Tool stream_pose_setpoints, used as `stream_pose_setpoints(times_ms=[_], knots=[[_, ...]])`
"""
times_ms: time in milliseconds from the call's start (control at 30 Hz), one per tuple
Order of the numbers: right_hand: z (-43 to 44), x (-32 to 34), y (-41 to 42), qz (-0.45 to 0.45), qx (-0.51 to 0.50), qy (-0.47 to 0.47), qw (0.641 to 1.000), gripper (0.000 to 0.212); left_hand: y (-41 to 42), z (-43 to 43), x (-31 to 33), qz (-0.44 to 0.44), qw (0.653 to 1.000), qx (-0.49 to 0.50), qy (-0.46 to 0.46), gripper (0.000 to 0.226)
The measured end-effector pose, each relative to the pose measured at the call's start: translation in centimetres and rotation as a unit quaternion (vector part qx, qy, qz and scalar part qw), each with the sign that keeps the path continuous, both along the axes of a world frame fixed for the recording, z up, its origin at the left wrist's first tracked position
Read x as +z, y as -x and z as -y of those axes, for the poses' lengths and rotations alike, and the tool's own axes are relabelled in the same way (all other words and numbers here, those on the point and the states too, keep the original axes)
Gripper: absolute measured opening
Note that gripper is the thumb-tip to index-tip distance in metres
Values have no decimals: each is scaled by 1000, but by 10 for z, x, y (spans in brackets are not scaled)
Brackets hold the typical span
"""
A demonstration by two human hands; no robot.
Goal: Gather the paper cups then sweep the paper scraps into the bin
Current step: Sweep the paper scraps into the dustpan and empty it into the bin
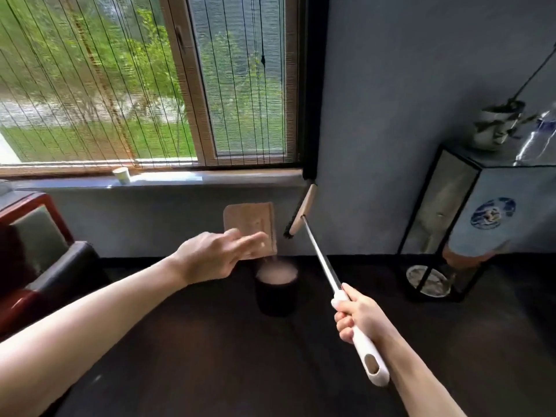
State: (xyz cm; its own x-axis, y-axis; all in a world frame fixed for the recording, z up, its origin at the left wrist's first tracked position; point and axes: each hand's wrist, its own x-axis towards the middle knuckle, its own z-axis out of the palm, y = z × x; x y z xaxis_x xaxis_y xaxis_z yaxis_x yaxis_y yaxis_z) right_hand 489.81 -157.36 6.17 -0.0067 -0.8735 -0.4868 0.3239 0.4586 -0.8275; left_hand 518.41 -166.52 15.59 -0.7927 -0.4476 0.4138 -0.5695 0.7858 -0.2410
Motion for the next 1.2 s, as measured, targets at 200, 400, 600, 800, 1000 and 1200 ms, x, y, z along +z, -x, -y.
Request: stream_pose_setpoints(times_ms=[200,400,600,800,1000,1200], knots=[[6,1,6,6,10,-19,1000,68,21,16,-54,308,949,-42,47,69],[8,-3,25,20,14,-36,999,68,56,25,-103,393,917,-66,-11,65],[3,-10,39,19,12,-54,998,65,77,37,-100,388,916,-103,-28,68],[7,-7,45,47,-18,-64,997,54,78,44,-74,387,914,-120,-9,74],[5,-6,45,54,-32,-80,995,66,75,46,-78,329,936,-75,-101,83],[7,-1,47,82,-35,-88,992,65,75,42,-41,167,984,-33,-43,81]])
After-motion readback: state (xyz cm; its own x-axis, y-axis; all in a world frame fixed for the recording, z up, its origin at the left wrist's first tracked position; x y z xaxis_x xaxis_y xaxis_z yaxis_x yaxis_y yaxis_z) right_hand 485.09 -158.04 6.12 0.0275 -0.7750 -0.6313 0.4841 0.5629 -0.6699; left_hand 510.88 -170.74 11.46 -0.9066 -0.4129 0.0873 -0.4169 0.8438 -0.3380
